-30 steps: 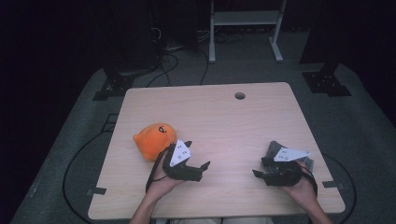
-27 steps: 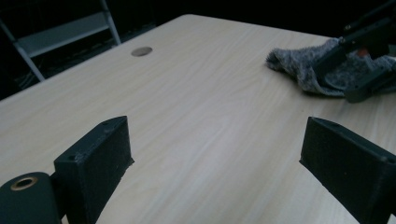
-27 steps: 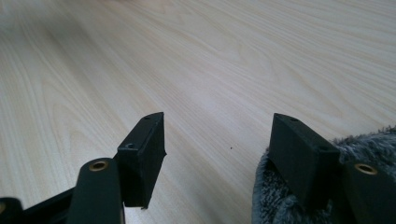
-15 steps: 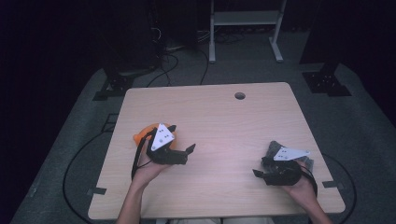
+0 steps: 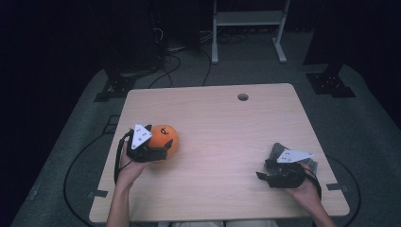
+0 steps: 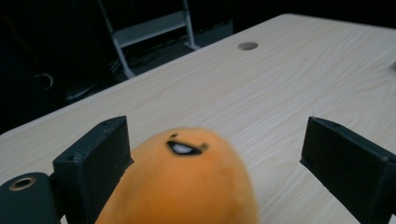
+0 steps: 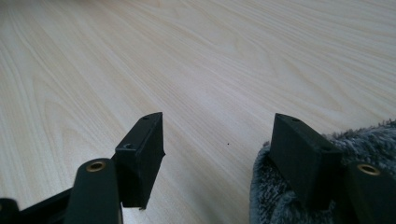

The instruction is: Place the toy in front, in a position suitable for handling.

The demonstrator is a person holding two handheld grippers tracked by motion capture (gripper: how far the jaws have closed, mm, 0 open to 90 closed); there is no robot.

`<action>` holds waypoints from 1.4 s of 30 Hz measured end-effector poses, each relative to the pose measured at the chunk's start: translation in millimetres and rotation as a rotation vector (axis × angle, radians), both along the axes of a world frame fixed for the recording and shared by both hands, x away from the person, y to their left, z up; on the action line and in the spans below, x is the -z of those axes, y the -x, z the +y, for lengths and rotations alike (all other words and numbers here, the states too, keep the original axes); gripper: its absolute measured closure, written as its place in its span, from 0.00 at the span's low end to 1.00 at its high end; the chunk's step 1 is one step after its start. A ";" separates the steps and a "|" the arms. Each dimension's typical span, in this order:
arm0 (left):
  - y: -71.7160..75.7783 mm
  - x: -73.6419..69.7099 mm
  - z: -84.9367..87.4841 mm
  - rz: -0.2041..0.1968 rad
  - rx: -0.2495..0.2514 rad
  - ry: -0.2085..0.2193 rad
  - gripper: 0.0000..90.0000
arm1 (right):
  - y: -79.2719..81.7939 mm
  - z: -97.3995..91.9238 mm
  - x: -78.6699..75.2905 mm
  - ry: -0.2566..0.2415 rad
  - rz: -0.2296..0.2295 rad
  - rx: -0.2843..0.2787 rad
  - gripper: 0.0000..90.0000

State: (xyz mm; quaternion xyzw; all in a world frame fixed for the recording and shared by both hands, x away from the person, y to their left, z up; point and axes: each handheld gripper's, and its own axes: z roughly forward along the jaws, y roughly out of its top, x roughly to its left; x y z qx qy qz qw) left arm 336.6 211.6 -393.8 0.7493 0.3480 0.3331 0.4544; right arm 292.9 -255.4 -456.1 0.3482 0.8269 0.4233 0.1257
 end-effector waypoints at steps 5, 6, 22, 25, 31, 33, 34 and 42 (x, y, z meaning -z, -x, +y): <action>-4.5 8.8 11.3 0.022 -0.014 -0.006 0.09 | 0.1 0.6 0.8 0.003 0.004 -0.005 0.38; -5.1 10.7 12.7 0.025 -0.008 -0.006 0.11 | 0.2 0.8 0.9 0.003 0.005 -0.006 0.38; -16.8 40.9 20.3 0.120 -0.071 -0.008 0.14 | 0.4 0.8 0.9 0.001 0.006 -0.008 0.38; -16.5 43.2 17.9 0.122 -0.086 -0.017 0.13 | 0.6 0.2 0.5 -0.005 0.005 -0.007 0.38; -16.5 47.6 10.9 0.092 -0.095 -0.080 0.09 | 1.8 0.6 -0.2 -0.001 0.000 -0.009 0.38; -16.0 48.5 8.8 0.083 -0.089 -0.100 0.09 | 2.0 0.3 -0.4 -0.003 0.000 -0.008 0.38; -15.9 48.6 7.8 0.081 -0.085 -0.109 0.09 | 1.8 0.2 -0.3 -0.002 0.001 -0.008 0.39; -13.9 49.4 3.4 0.075 -0.081 -0.161 0.18 | 2.6 -0.3 -0.8 -0.003 -0.007 -0.005 0.40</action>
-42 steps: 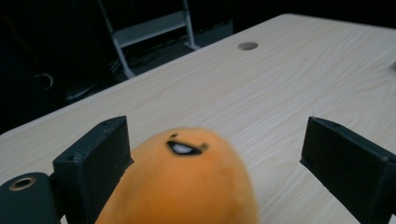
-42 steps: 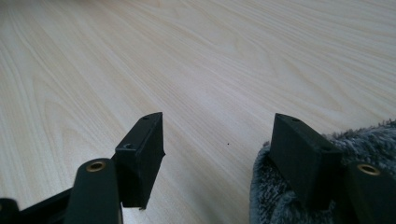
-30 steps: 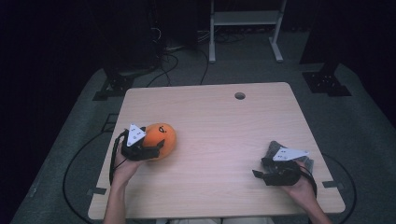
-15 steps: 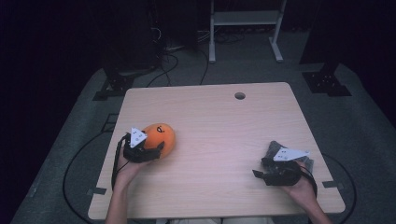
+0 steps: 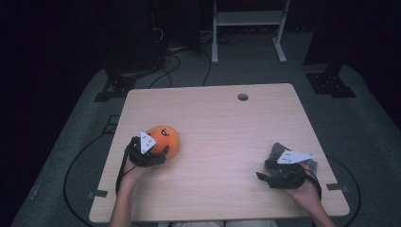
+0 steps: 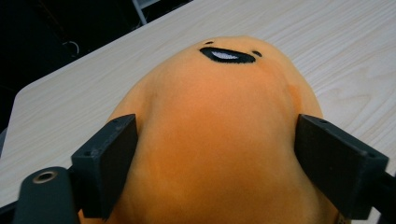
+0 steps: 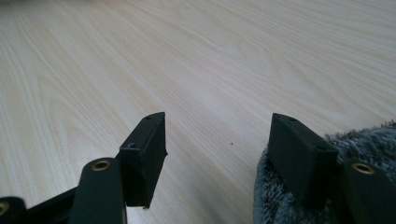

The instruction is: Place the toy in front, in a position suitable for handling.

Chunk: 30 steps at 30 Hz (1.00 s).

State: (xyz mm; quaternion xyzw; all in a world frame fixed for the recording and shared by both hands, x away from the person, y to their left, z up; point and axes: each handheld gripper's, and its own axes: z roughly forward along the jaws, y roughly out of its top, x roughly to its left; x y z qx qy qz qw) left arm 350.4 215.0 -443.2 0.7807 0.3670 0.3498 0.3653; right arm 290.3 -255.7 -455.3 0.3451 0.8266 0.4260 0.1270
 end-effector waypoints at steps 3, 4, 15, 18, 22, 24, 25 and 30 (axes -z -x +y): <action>0.4 -0.6 0.1 0.007 -0.006 -0.003 0.26 | 0.2 -0.5 0.0 0.001 0.000 0.004 0.40; 0.7 -0.8 -0.3 0.005 -0.006 -0.003 0.28 | 0.4 -0.5 -0.2 0.001 0.000 0.003 0.40; 2.7 -3.3 -1.7 -0.016 -0.034 -0.011 0.47 | 1.5 -0.9 -1.6 -0.006 -0.013 0.008 0.40; 2.4 -5.4 -0.5 -0.027 -0.047 0.017 0.52 | 1.2 -1.7 -1.7 -0.007 -0.013 0.012 0.40; 3.1 -7.6 1.9 -0.032 -0.054 0.063 0.55 | 1.7 -2.7 -2.2 -0.009 -0.018 0.017 0.40; 3.1 -8.9 3.0 -0.037 -0.054 0.076 0.56 | 0.8 -3.9 -2.1 -0.008 -0.018 0.023 0.40; 3.2 -9.9 3.9 -0.036 -0.058 0.089 0.56 | 0.4 -4.5 -2.0 -0.010 -0.019 0.023 0.40; 8.4 -21.6 5.6 -0.057 -0.044 0.168 0.56 | 2.0 -6.9 -4.2 -0.016 -0.031 0.031 0.40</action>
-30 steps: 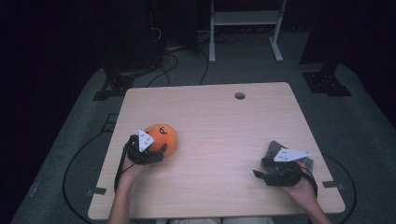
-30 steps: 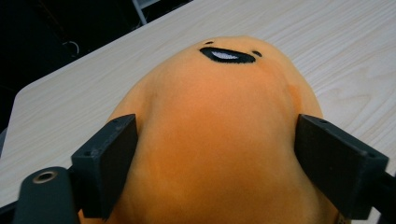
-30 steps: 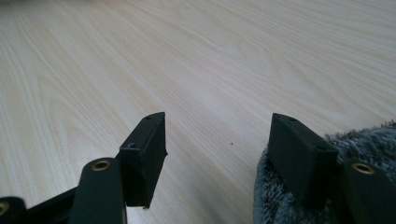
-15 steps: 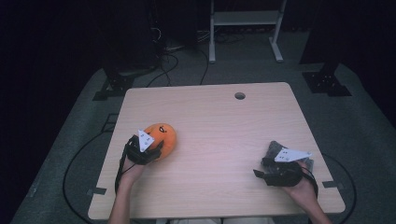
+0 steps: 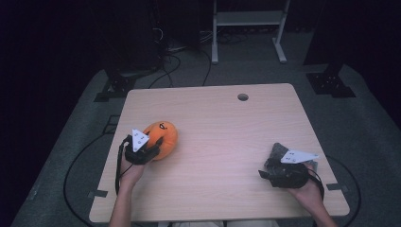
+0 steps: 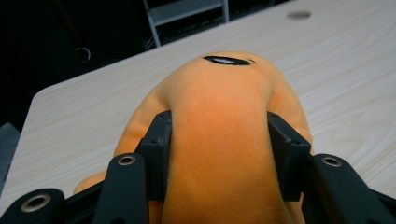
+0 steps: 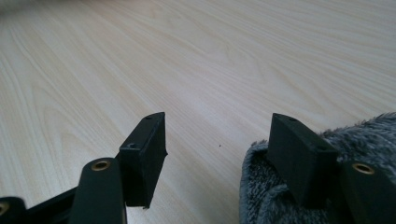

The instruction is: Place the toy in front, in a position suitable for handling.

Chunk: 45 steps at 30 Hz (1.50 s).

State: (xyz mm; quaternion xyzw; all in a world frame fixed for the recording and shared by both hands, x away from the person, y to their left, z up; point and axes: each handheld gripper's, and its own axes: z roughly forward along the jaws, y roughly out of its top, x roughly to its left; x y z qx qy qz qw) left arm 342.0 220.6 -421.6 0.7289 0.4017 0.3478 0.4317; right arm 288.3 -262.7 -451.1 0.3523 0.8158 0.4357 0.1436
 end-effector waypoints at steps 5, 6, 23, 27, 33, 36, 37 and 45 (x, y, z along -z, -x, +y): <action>5.7 -11.9 -15.5 -0.026 0.064 0.014 0.55 | -1.0 -2.8 -1.2 -0.009 -0.004 0.017 0.39; 6.6 -14.0 -18.9 -0.023 0.084 0.018 0.55 | -0.5 -3.9 -1.8 -0.009 -0.009 0.019 0.39; 26.1 -18.0 -86.9 -0.020 0.323 0.026 0.55 | -0.4 -19.8 -8.0 -0.048 -0.032 0.077 0.39; 31.7 -16.0 -104.2 -0.011 0.375 0.012 0.54 | -1.9 -22.9 -8.2 -0.049 -0.030 0.095 0.39; 40.1 -12.5 -130.2 0.001 0.457 -0.007 0.54 | -7.0 -33.1 -7.9 -0.044 -0.031 0.136 0.39; 43.0 -8.5 -140.3 0.013 0.485 -0.013 0.54 | -11.8 -39.0 -6.9 -0.043 -0.019 0.163 0.40; 43.8 -6.8 -143.7 0.016 0.494 -0.019 0.54 | -13.4 -40.3 -6.6 -0.038 -0.019 0.166 0.41; 50.8 2.1 -165.1 0.036 0.584 -0.031 0.52 | -27.4 -47.4 -2.0 -0.006 0.020 0.235 0.46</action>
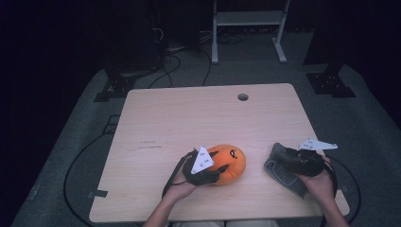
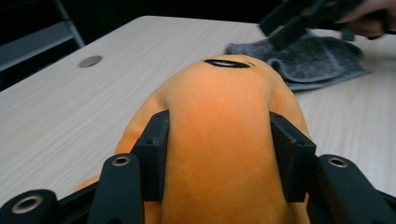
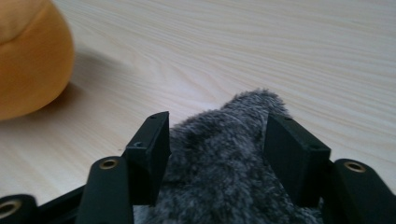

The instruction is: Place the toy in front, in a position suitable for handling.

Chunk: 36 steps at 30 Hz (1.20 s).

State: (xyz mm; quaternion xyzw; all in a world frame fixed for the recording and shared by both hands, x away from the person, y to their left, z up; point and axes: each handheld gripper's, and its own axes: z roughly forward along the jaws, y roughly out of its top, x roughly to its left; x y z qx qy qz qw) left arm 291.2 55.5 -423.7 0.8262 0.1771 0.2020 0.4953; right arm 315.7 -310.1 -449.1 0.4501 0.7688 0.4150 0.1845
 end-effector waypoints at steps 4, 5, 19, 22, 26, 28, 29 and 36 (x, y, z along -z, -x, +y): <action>0.2 3.4 -4.9 0.019 0.047 0.020 0.52 | -3.5 1.1 2.9 0.023 0.017 0.017 0.48; 0.1 4.3 -5.8 0.022 0.052 0.016 0.52 | -4.6 1.9 4.0 0.036 0.024 0.024 0.49; 1.7 5.5 -8.0 0.036 0.084 -0.012 0.34 | -13.7 10.7 20.9 0.133 0.134 0.051 0.65; 2.3 1.1 -4.7 0.069 0.087 0.022 0.22 | -13.6 9.3 21.0 0.126 0.144 0.056 0.70; 5.4 -5.9 2.8 0.066 0.071 0.038 0.15 | -11.8 7.9 20.6 0.128 0.153 0.061 0.79; 7.3 -7.1 6.8 0.062 0.072 0.039 0.14 | -11.4 6.8 19.8 0.130 0.162 0.061 0.83; 8.2 -6.9 9.0 0.060 0.073 0.031 0.14 | -11.3 5.7 19.5 0.128 0.163 0.057 0.85; 6.0 2.6 27.6 0.052 0.045 0.052 0.52 | 9.9 4.0 -2.7 0.035 0.086 0.018 0.87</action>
